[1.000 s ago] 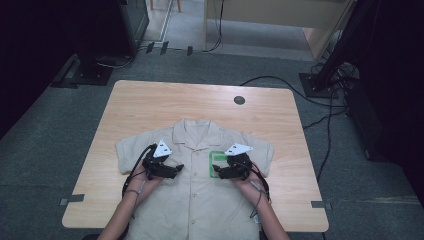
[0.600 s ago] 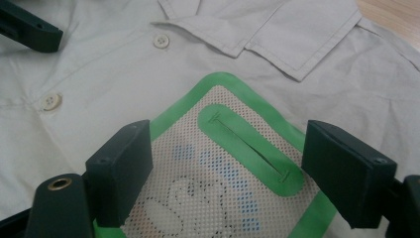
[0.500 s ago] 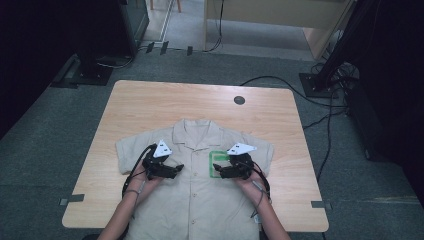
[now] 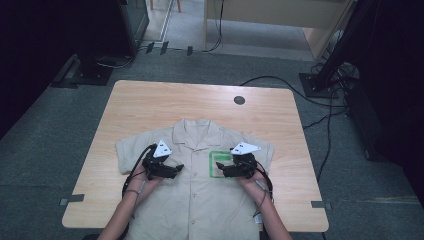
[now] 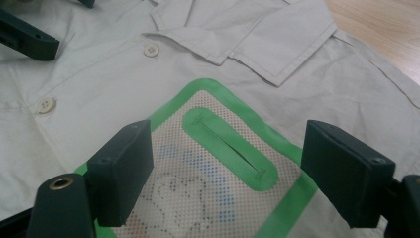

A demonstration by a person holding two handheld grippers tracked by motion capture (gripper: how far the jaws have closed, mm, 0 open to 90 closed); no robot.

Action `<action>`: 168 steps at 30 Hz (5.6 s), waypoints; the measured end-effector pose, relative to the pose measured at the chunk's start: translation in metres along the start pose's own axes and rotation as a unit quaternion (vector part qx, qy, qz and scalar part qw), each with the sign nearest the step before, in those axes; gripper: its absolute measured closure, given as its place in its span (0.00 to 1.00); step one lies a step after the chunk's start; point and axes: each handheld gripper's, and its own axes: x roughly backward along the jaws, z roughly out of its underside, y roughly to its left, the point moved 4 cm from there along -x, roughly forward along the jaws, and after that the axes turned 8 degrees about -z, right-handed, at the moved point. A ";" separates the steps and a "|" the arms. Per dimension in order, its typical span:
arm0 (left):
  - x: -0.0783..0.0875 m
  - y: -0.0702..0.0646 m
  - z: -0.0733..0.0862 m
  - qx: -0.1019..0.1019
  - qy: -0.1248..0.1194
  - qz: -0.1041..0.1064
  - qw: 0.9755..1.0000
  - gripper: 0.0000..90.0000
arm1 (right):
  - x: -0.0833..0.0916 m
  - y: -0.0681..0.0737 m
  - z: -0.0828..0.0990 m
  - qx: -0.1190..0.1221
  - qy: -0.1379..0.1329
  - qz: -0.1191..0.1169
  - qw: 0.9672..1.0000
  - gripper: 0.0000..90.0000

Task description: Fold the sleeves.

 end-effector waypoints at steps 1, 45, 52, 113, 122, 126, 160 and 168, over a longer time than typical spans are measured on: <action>0.000 0.000 0.000 0.000 0.000 0.000 1.000 0.22 | 0.001 -0.001 0.001 -0.001 0.000 -0.001 1.000 0.22; 0.000 0.000 0.000 0.000 0.000 0.000 1.000 0.22 | 0.025 -0.028 0.012 0.007 -0.004 0.038 0.999 0.24; 0.000 0.000 0.000 0.001 0.000 0.000 1.000 0.22 | 0.030 -0.034 0.015 -0.003 -0.006 0.042 0.999 0.24; 0.000 0.000 0.000 0.000 0.000 0.000 1.000 0.22 | 0.061 -0.072 0.030 -0.026 -0.039 0.078 0.996 0.24; 0.000 0.000 0.000 0.000 0.000 0.000 1.000 0.22 | 0.066 -0.079 0.033 -0.034 -0.042 0.086 0.995 0.25; 0.000 0.000 0.000 0.000 0.000 0.000 1.000 0.22 | 0.071 -0.083 0.035 -0.037 -0.046 0.088 0.994 0.26; 0.000 0.000 0.000 0.001 0.000 -0.001 1.000 0.22 | 0.080 -0.118 0.045 -0.087 -0.003 0.133 0.987 0.53; 0.000 0.000 0.000 0.002 0.000 -0.002 1.000 0.22 | 0.078 -0.114 0.045 -0.082 -0.002 0.118 0.990 0.79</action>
